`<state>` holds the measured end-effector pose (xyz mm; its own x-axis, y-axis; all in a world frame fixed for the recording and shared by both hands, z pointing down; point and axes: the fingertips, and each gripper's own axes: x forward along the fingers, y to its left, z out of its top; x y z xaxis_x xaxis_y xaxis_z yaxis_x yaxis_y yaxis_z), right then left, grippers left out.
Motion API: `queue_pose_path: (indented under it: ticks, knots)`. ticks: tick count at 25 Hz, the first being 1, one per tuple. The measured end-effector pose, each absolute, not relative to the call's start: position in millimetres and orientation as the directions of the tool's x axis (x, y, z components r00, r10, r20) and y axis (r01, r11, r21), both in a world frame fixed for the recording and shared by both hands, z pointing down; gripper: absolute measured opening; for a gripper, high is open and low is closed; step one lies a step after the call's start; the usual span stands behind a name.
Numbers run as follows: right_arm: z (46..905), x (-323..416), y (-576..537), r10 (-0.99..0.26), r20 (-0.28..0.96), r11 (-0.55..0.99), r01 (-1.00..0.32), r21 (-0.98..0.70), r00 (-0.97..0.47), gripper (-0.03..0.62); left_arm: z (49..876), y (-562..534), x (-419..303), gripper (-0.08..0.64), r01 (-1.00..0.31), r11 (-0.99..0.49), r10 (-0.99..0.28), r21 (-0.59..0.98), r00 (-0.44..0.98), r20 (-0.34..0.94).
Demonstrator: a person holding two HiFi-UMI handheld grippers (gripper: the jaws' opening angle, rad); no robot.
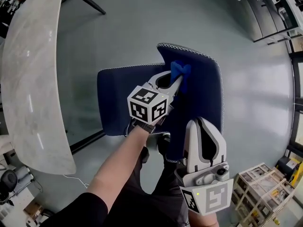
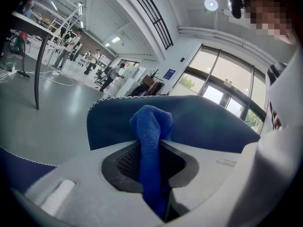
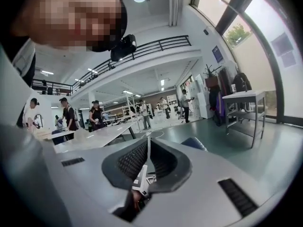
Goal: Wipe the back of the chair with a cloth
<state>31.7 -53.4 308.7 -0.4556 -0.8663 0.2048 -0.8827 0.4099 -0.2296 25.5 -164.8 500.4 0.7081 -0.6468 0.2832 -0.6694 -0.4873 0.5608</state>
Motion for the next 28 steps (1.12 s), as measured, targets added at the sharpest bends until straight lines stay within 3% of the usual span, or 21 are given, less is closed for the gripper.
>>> queue_pose_path:
  ticks: [9, 21, 28]
  knots:
    - [371, 26, -55, -0.915, 0.264, 0.288, -0.953, -0.099, -0.304, 0.028, 525, -175, 18, 0.078, -0.617, -0.541, -0.642, 0.571, 0.742, 0.193]
    - [421, 4, -60, -0.895, 0.3, 0.304, -0.944, -0.13, -0.329, 0.029, 582, -184, -1, 0.078, -0.623, -0.495, -0.66, 0.606, 0.723, 0.203]
    - [432, -1, -62, -0.887, 0.3, 0.323, -0.937, -0.137, -0.35, 0.029, 627, -188, -14, 0.078, -0.674, -0.434, -0.669, 0.598, 0.686, 0.287]
